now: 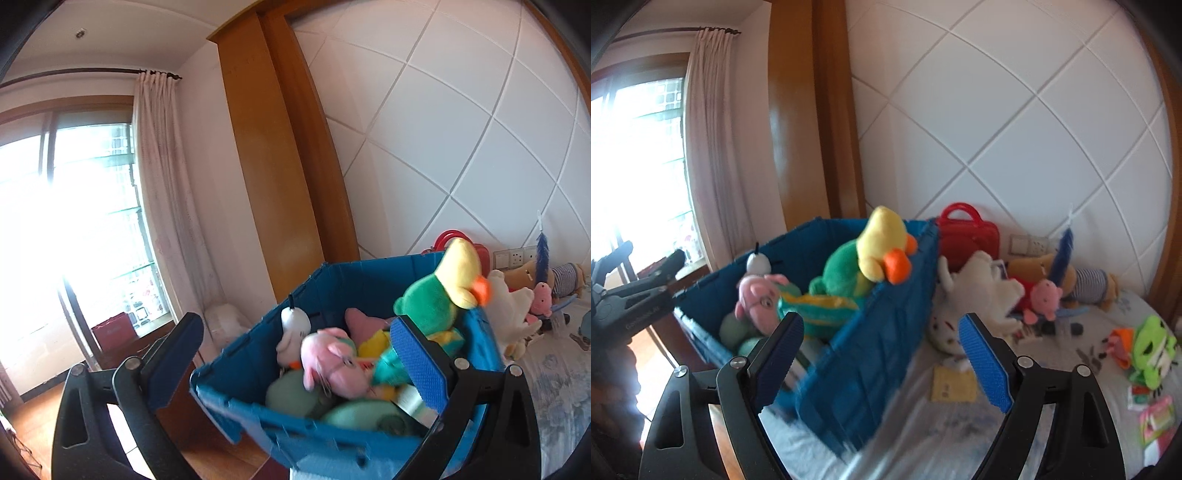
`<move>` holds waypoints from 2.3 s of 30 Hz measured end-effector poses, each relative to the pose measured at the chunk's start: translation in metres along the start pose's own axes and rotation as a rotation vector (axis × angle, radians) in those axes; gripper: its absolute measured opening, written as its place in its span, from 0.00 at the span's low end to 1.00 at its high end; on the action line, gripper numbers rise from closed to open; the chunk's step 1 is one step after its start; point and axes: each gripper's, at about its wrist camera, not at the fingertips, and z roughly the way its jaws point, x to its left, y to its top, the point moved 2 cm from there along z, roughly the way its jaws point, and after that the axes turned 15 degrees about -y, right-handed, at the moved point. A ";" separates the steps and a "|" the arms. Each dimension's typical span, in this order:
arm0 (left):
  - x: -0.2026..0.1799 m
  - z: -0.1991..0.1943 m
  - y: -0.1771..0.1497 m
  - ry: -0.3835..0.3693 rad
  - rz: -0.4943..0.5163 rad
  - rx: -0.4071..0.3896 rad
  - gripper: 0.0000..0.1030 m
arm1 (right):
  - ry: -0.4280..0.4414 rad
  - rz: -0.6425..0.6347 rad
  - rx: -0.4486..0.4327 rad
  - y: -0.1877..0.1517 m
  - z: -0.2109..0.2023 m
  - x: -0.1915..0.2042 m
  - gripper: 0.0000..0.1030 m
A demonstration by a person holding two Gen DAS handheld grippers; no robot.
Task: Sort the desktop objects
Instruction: 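Open both grippers to drop the plush toys into the blue crate, then withdraw both grippers and move toward the green frog and pink pig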
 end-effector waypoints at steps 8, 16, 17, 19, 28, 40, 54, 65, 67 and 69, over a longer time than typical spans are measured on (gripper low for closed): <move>-0.073 -0.076 -0.049 -0.055 0.003 0.040 1.00 | -0.057 -0.016 0.055 -0.050 -0.041 -0.071 0.84; -0.115 -0.105 -0.077 -0.160 0.001 0.087 1.00 | -0.137 -0.006 0.088 -0.081 -0.073 -0.119 0.84; -0.118 -0.106 -0.078 -0.169 0.007 0.086 1.00 | -0.146 -0.002 0.086 -0.082 -0.076 -0.122 0.84; -0.123 -0.107 -0.079 -0.182 0.015 0.089 1.00 | -0.156 0.005 0.087 -0.082 -0.079 -0.123 0.84; -0.119 -0.108 -0.074 -0.215 0.031 0.085 1.00 | -0.202 0.038 0.090 -0.083 -0.091 -0.126 0.85; -0.113 -0.095 -0.072 -0.249 0.040 0.087 1.00 | -0.239 0.057 0.102 -0.082 -0.087 -0.120 0.87; -0.114 -0.089 -0.068 -0.264 0.039 0.086 1.00 | -0.263 0.048 0.112 -0.080 -0.080 -0.121 0.87; -0.124 -0.087 -0.064 -0.264 0.040 0.085 1.00 | -0.263 0.047 0.119 -0.080 -0.074 -0.130 0.87; -0.127 -0.085 -0.064 -0.265 0.042 0.086 1.00 | -0.263 0.049 0.122 -0.080 -0.073 -0.133 0.87; -0.129 -0.084 -0.064 -0.265 0.042 0.090 1.00 | -0.264 0.051 0.124 -0.080 -0.071 -0.135 0.87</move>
